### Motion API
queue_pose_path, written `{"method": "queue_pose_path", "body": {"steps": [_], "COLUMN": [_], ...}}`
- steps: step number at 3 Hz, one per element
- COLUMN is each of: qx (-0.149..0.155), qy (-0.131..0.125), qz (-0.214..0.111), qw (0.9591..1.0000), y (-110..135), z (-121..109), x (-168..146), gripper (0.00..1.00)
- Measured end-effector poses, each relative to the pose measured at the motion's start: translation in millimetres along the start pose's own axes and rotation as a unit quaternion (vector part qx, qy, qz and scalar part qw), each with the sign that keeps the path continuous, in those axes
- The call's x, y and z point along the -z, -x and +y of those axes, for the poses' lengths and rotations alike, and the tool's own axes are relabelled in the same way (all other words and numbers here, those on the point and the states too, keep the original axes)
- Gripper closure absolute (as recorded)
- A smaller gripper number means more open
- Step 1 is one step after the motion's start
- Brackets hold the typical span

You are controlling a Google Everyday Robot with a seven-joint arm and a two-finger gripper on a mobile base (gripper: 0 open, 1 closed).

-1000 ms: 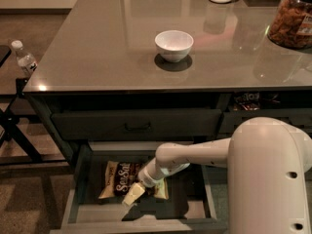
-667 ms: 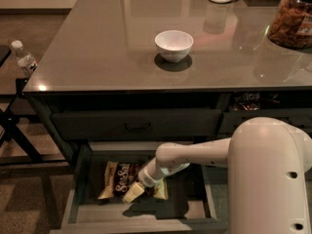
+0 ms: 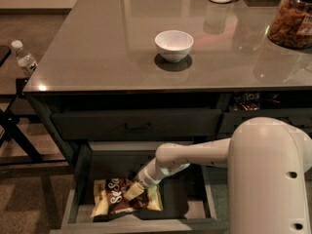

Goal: Pick brown chip bag from middle drawer and place on counter

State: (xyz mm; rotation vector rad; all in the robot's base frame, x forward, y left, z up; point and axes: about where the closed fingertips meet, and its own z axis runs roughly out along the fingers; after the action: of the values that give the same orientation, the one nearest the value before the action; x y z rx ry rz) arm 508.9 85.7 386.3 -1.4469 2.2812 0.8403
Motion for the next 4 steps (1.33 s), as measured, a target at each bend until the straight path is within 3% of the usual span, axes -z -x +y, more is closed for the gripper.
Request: {"method": "queue_pose_path", "body": {"steps": [1, 2, 4], "qx": [0.0, 0.0, -0.017], "qy": [0.0, 0.0, 0.016], "qz": [0.0, 0.0, -0.034], "qw": [1.0, 1.0, 0.9991], "y": [0, 0, 17], "z": [0, 0, 4], "x": [0, 0, 14], "gripper": [0.87, 1.0, 1.0]}}
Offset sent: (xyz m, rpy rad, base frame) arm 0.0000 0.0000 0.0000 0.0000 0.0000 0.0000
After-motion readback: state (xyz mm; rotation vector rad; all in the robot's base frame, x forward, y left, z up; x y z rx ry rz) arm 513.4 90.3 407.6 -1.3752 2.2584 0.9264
